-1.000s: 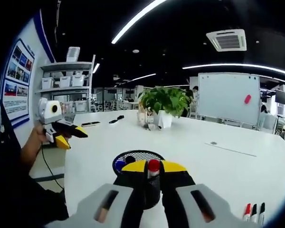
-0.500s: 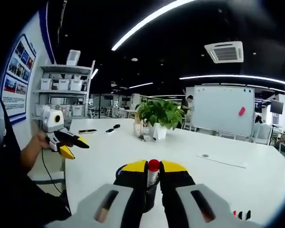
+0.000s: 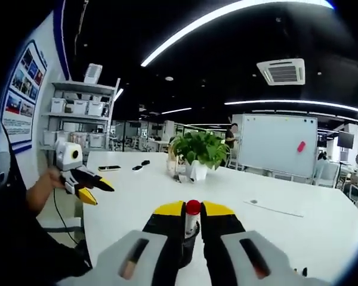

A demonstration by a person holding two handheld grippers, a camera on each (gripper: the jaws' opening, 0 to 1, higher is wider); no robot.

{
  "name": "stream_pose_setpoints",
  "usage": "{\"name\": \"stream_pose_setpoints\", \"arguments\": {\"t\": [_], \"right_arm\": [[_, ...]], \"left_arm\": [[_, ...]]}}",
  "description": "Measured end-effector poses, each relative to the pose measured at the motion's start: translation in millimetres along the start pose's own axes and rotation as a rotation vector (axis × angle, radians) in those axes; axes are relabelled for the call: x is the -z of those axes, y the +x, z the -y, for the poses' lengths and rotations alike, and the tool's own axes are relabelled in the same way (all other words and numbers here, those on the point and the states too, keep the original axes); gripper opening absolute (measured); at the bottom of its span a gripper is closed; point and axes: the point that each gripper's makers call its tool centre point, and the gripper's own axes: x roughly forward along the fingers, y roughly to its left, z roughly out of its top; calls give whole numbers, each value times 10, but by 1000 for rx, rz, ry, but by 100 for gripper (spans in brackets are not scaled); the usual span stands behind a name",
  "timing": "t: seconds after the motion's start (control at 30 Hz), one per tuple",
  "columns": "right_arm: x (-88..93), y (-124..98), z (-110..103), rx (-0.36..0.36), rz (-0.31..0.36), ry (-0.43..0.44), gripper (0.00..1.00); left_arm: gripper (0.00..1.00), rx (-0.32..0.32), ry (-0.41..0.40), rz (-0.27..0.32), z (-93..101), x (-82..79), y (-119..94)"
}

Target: Pick up the whiteboard markers from the pen holder and place them facing the whiteboard neatly

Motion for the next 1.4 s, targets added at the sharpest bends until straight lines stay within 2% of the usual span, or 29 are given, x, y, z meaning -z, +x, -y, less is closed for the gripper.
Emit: {"name": "stream_pose_setpoints", "arguments": {"t": [0.6, 0.9, 1.27, 1.4], "right_arm": [[-91, -169, 47, 25, 26, 1, 13], [-76, -224, 46, 28, 23, -3, 13], [135, -379, -38, 7, -32, -38, 13], [285, -419, -28, 14, -84, -37, 13]], "left_arm": [[47, 5, 1, -9, 23, 25, 30], [47, 3, 0, -9, 9, 34, 27], [47, 5, 2, -11, 19, 44, 37], [47, 6, 3, -8, 30, 31, 39]]}}
